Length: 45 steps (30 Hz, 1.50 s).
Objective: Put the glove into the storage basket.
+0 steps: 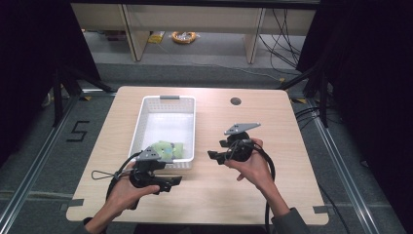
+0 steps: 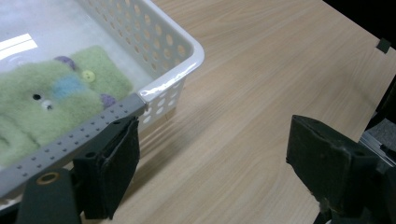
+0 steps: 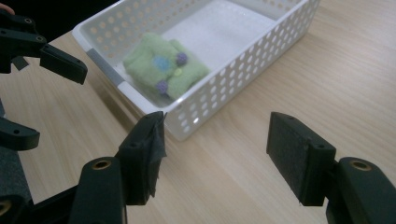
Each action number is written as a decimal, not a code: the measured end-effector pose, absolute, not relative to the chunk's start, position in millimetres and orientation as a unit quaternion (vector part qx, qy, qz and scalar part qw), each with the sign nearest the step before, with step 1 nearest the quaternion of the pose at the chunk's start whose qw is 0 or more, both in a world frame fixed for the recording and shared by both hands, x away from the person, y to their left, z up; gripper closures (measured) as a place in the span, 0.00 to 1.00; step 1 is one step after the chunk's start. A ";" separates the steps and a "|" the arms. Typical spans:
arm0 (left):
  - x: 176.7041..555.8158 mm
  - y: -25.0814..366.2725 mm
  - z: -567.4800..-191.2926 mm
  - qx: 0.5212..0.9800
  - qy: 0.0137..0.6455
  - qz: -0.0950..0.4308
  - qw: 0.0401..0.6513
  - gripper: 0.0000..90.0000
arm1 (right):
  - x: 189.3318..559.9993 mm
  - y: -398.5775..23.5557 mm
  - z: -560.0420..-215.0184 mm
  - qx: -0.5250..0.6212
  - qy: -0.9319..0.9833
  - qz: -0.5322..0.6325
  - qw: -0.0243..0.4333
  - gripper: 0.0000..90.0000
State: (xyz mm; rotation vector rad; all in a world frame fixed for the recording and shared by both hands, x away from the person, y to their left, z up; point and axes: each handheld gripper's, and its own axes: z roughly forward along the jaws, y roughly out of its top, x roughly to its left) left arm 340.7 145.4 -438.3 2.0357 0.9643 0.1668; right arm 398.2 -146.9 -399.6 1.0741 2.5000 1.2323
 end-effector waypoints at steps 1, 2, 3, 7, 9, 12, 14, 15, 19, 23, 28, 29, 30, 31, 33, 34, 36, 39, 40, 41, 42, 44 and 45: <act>339.7 143.5 -441.0 0.806 0.394 0.063 0.438 0.19 | 395.3 -150.1 -401.9 0.361 0.833 0.412 0.079 0.42; 339.6 144.3 -443.1 0.811 0.388 0.061 0.434 0.19 | 391.7 -151.7 -402.7 0.367 0.832 0.409 0.079 0.41; 338.3 142.6 -445.1 0.805 0.394 0.066 0.438 0.19 | 389.2 -153.9 -406.4 0.365 0.830 0.414 0.085 0.41; 332.5 139.6 -454.4 0.805 0.392 0.067 0.440 0.18 | 381.4 -160.8 -417.3 0.358 0.832 0.415 0.085 0.41; 329.8 139.3 -458.4 0.805 0.390 0.066 0.442 0.18 | 379.4 -162.8 -418.9 0.362 0.828 0.419 0.081 0.41; 326.5 138.5 -464.6 0.807 0.394 0.065 0.435 0.18 | 375.1 -165.5 -426.8 0.360 0.830 0.418 0.076 0.41; 325.8 139.7 -467.8 0.812 0.387 0.066 0.432 0.18 | 373.8 -168.3 -430.6 0.359 0.834 0.413 0.072 0.40; 325.0 141.4 -468.7 0.820 0.380 0.073 0.421 0.18 | 372.7 -169.9 -433.5 0.358 0.832 0.418 0.070 0.40; 322.3 142.7 -476.0 0.817 0.386 0.067 0.424 0.18 | 371.3 -176.0 -439.7 0.361 0.830 0.419 0.075 0.38; 320.7 146.1 -482.2 0.816 0.393 0.067 0.418 0.18 | 367.7 -181.1 -446.6 0.363 0.827 0.424 0.070 0.36; 316.6 150.2 -486.5 0.822 0.386 0.071 0.413 0.18 | 361.3 -190.0 -452.6 0.363 0.823 0.433 0.064 0.34; 315.7 150.4 -488.0 0.819 0.388 0.068 0.416 0.18 | 360.4 -192.0 -453.7 0.365 0.820 0.436 0.065 0.33; 315.4 152.2 -488.7 0.826 0.382 0.067 0.410 0.18 | 357.9 -192.9 -454.4 0.374 0.816 0.437 0.062 0.33; 314.7 151.8 -489.8 0.823 0.384 0.068 0.412 0.18 | 356.7 -196.2 -454.4 0.376 0.817 0.431 0.073 0.32; 314.1 152.6 -491.4 0.823 0.384 0.067 0.412 0.18 | 355.2 -199.6 -457.2 0.371 0.816 0.438 0.067 0.31; 313.6 151.7 -492.3 0.820 0.388 0.067 0.417 0.18 | 353.0 -201.2 -457.9 0.374 0.815 0.437 0.067 0.31; 313.7 153.1 -492.1 0.827 0.379 0.069 0.410 0.18 | 348.9 -203.8 -459.4 0.380 0.812 0.437 0.067 0.31; 313.2 153.1 -492.7 0.822 0.383 0.067 0.417 0.18 | 342.8 -210.0 -463.6 0.377 0.812 0.439 0.077 0.29; 312.7 152.6 -493.1 0.818 0.386 0.065 0.422 0.18 | 340.6 -211.6 -464.4 0.380 0.812 0.436 0.077 0.29; 312.6 153.4 -493.3 0.819 0.385 0.067 0.420 0.18 | 340.0 -212.8 -465.8 0.377 0.812 0.439 0.079 0.29; 312.7 155.0 -493.3 0.825 0.379 0.067 0.413 0.18 | 338.0 -214.1 -466.3 0.380 0.812 0.435 0.077 0.29; 311.1 153.3 -495.7 0.820 0.386 0.065 0.418 0.18 | 335.7 -215.6 -468.8 0.380 0.812 0.437 0.071 0.29; 310.9 154.5 -495.6 0.827 0.381 0.064 0.408 0.18 | 334.0 -216.1 -471.0 0.380 0.811 0.438 0.078 0.29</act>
